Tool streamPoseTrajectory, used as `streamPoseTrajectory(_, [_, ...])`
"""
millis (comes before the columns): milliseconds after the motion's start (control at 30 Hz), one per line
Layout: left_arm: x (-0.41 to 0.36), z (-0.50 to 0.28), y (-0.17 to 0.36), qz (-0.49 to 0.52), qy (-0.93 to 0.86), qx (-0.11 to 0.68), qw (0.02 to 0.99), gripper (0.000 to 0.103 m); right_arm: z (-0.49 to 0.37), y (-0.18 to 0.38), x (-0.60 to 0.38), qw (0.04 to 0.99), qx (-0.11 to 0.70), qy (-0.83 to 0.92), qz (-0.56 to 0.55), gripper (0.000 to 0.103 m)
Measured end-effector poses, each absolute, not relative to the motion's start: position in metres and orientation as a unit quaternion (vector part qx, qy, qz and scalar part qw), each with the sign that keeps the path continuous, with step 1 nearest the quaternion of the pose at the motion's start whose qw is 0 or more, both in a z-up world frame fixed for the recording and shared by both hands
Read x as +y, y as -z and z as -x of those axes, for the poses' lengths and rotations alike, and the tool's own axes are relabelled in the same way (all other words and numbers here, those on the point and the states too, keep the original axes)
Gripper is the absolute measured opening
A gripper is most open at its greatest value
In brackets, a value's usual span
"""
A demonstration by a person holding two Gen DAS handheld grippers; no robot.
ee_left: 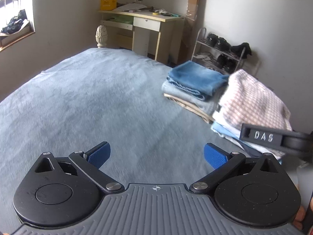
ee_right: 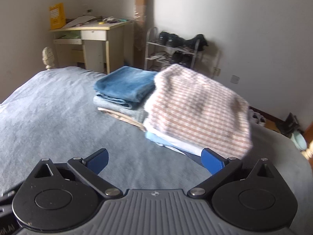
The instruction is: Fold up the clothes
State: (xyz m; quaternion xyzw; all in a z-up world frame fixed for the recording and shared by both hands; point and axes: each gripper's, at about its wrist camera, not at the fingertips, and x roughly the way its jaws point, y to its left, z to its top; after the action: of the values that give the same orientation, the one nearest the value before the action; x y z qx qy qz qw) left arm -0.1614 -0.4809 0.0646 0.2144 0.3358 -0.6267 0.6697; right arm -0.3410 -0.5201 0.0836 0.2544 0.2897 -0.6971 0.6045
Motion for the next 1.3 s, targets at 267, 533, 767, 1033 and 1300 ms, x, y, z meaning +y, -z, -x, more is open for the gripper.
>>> streamPoseTrajectory(267, [-0.465,0.191,-0.068,-0.216,0.637,0.342,0.656,0.103,0.373,-0.091,-0.5,0.581,0.282,0.717,-0.264,0.103])
streamPoseTrajectory(533, [-0.458,0.213,-0.082,-0.225,0.639,0.318,0.663,0.103,0.403,-0.098,-0.494,0.572,0.266,0.722,-0.283,0.103])
streamPoseTrajectory(767, [-0.455,0.226,-0.092,-0.228,0.631,0.309,0.674,0.103,0.414,-0.104,-0.49,0.585,0.254,0.715,-0.287,0.103])
streamPoseTrajectory(1033, [-0.455,0.238,-0.098,-0.237,0.62,0.308,0.681,0.103,0.426,-0.11,-0.49,0.589,0.246,0.712,-0.293,0.103])
streamPoseTrajectory(1300, [-0.457,0.245,-0.103,-0.231,0.615,0.315,0.686,0.103,0.434,-0.111,-0.491,0.589,0.248,0.71,-0.296,0.103])
